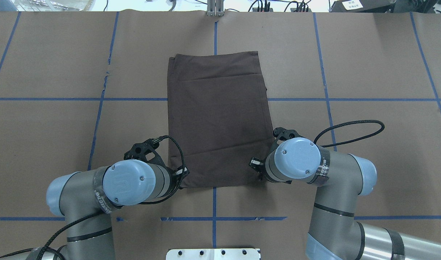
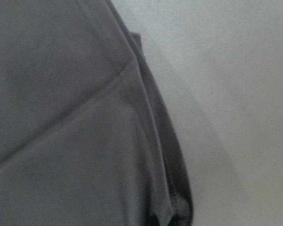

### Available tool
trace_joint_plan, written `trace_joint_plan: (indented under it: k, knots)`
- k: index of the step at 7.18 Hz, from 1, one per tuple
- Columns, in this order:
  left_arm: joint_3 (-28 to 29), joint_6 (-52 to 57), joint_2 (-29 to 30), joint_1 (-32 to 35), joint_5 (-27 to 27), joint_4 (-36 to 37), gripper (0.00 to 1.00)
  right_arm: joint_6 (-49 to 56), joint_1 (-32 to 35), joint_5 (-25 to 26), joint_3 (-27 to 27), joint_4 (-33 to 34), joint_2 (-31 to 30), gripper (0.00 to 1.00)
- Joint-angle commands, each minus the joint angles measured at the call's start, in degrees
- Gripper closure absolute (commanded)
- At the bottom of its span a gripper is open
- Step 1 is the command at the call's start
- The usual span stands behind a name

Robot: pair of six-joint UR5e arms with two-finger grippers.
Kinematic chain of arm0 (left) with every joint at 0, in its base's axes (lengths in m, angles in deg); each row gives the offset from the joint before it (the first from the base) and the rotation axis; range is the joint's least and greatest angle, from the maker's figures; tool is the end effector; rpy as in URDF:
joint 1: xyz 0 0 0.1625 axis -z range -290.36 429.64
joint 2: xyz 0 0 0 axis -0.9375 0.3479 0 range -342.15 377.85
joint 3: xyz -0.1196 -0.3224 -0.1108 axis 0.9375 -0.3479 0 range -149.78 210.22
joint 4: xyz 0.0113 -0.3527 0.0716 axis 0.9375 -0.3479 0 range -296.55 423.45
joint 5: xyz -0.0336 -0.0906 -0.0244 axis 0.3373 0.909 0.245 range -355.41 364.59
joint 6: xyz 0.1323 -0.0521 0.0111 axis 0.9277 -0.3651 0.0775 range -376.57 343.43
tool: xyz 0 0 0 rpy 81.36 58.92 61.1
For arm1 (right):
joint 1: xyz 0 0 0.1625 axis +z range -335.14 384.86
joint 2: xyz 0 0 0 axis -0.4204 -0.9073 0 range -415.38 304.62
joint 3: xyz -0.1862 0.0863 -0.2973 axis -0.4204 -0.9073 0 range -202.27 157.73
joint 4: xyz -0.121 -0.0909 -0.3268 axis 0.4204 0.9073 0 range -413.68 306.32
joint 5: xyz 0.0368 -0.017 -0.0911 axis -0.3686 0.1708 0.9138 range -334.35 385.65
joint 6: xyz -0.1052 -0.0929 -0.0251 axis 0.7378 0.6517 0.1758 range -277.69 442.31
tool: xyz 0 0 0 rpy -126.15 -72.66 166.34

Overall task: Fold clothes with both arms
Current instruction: 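Move both grippers down to the shirt's near corners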

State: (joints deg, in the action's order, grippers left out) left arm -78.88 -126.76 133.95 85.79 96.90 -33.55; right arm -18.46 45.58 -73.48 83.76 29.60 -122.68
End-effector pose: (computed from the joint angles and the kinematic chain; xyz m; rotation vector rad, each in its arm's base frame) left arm 0.5104 -0.2807 0.2582 -0.0707 0.9225 -0.5708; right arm -0.4946 -0.3054 0.3141 -0.0824 -0.8090 0.4562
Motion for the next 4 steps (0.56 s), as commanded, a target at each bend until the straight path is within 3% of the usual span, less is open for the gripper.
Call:
trace_joint_plan:
  k: [1,4]
  knots:
    - [-3.37,2.07,-0.17,-0.68,-0.03,3.36,1.00,0.31,0.45,-1.50,1.97,0.31,-0.80,1.00]
    - [-10.41,2.35,-2.71,-4.71,-0.30,6.82,1.00,0.23,-0.41,-11.14,9.07,0.40,-5.88,1.00]
